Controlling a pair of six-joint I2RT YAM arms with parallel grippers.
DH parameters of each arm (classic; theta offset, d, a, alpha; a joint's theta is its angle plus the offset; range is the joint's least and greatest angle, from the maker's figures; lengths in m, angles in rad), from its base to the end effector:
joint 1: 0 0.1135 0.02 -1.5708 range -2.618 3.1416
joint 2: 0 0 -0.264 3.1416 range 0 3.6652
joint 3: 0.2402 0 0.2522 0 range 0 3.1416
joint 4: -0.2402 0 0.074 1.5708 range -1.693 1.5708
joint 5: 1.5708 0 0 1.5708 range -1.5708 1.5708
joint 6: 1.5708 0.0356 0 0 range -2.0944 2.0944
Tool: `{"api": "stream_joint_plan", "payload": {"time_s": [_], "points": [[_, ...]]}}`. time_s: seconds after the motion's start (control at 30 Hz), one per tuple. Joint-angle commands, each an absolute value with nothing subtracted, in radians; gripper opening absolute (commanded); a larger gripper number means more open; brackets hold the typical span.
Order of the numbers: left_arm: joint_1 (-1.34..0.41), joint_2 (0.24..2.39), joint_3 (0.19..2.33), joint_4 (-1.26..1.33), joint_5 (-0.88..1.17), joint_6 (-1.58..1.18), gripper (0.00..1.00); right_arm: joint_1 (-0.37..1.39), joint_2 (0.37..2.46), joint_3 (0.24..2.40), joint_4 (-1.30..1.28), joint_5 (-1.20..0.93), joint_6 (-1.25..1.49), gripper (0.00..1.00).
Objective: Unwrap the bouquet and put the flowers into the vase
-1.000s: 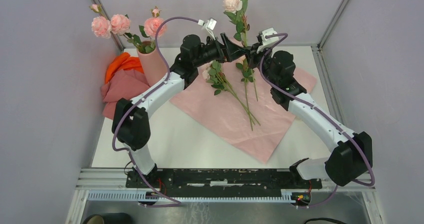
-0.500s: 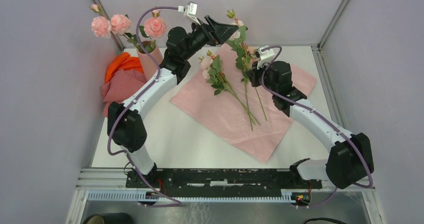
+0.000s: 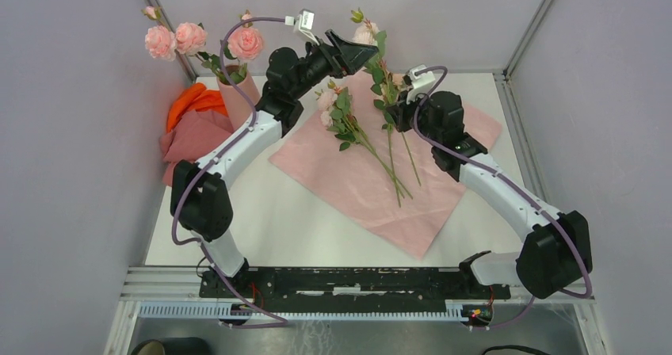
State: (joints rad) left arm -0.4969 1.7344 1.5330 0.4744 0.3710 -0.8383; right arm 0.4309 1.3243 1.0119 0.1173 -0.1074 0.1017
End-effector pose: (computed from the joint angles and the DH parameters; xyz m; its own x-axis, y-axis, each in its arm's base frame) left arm 0.3615 -0.2107 0.4127 -0.4000 -0.5713 -0.7166 0.6786 0.3410 -0.6506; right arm 0.2841 0.1348 0.3301 -0.2271 0.0067 -0.9738 -0.4903 0.8632 0.1203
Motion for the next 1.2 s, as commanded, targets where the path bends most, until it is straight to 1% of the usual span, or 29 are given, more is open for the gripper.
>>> {"api": "stream_joint_plan", "payload": {"time_s": [0.0,0.2,0.53,0.7,0.8,1.17], "points": [[-0.500,1.710,1.505,0.524,0.390,-0.868,1.00,0.432,1.334,1.078,0.161,-0.105,0.091,0.00],[-0.507,1.714,1.469,0.553,0.405,-0.892,1.00,0.432,1.359,1.107,0.174,-0.134,0.105,0.00],[-0.569,1.789,1.469,0.577,0.422,-0.911,0.99,0.432,1.368,1.139,0.177,-0.145,0.106,0.00],[-0.582,1.805,1.462,0.577,0.421,-0.911,0.99,0.431,1.345,1.181,0.120,-0.037,0.029,0.00],[-0.583,1.805,1.459,0.578,0.419,-0.908,0.99,0.429,1.331,1.189,0.119,-0.029,0.021,0.00],[-0.586,1.827,1.467,0.593,0.406,-0.920,0.98,0.430,1.305,1.158,0.130,-0.122,0.075,0.00]]}}
